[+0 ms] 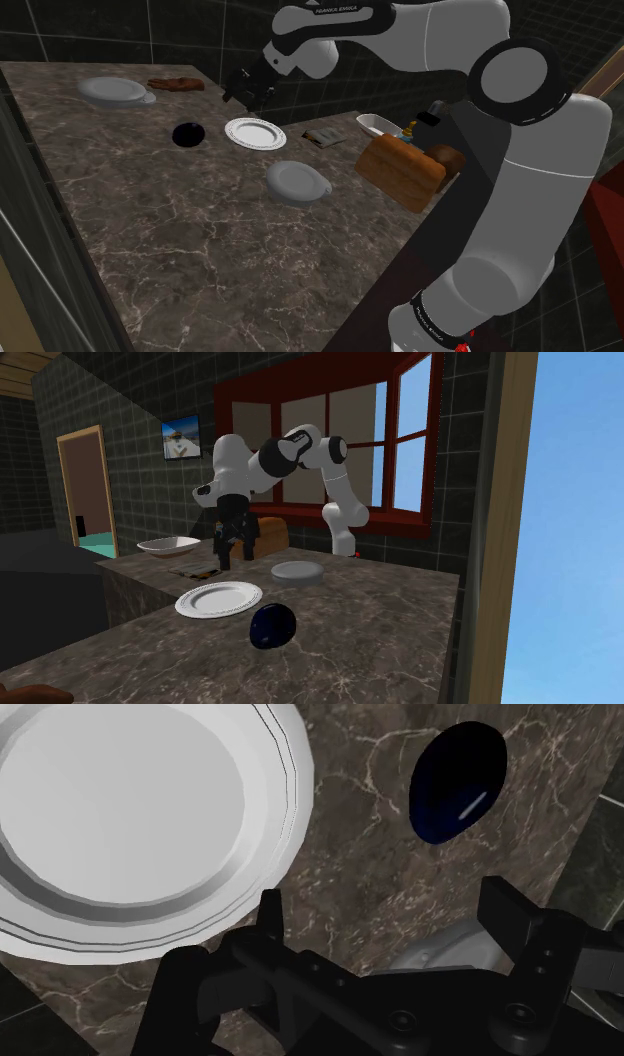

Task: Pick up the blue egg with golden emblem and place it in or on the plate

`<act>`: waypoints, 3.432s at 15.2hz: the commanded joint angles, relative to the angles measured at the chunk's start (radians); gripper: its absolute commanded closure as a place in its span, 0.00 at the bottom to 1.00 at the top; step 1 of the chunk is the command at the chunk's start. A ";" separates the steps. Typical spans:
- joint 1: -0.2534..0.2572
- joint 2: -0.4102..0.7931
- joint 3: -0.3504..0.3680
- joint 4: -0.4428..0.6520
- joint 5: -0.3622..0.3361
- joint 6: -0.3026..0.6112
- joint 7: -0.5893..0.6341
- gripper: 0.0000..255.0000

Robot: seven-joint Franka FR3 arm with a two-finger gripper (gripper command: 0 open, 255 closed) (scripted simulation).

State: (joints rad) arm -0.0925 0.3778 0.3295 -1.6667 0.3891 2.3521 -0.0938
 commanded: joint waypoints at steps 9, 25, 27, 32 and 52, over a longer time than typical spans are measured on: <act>0.006 0.013 0.000 0.002 -0.002 0.013 0.001 1.00; 0.394 0.065 -0.186 0.142 -0.609 -0.101 0.483 0.00; 0.514 0.128 -0.236 0.231 -0.769 -0.202 0.591 0.00; 0.697 0.295 -0.311 0.424 -0.976 -0.399 0.697 0.00; 0.676 0.330 -0.320 0.407 -0.983 -0.340 0.703 1.00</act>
State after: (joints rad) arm 0.5836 0.7070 0.0097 -1.2593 -0.5941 2.0125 0.6090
